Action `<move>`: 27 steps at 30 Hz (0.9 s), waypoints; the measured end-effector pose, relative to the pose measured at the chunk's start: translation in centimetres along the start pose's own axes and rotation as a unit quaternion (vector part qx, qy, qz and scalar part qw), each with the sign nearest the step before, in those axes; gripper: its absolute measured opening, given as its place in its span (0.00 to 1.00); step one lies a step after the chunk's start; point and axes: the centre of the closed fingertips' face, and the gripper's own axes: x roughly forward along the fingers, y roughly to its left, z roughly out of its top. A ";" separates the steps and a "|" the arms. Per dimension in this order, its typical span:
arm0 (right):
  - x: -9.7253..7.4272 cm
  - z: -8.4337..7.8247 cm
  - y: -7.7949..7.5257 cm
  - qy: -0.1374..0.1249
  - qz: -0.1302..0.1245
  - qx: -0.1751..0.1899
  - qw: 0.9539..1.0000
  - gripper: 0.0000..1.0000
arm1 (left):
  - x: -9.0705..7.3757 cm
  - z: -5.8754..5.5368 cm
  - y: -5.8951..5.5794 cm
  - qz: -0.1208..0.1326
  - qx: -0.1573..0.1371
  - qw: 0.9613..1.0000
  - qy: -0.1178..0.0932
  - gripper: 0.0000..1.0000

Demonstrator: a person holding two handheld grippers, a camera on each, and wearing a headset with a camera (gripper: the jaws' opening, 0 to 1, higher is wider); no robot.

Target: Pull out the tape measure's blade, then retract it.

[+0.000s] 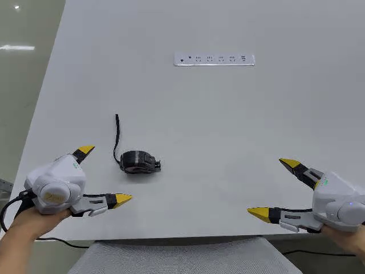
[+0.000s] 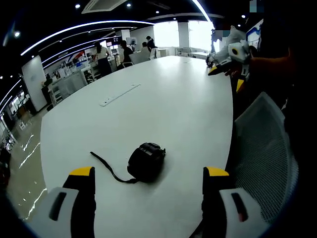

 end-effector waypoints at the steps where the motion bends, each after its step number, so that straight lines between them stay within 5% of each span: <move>1: 0.1 0.1 0.1 0.001 0.002 -0.003 1.000 0.86 | 0.2 -0.1 0.1 -0.005 0.007 1.000 0.003 0.88; 27: 3.1 1.1 0.2 0.013 0.056 -0.062 0.996 0.67 | 3.8 -0.6 -0.1 -0.081 0.100 0.991 0.047 0.64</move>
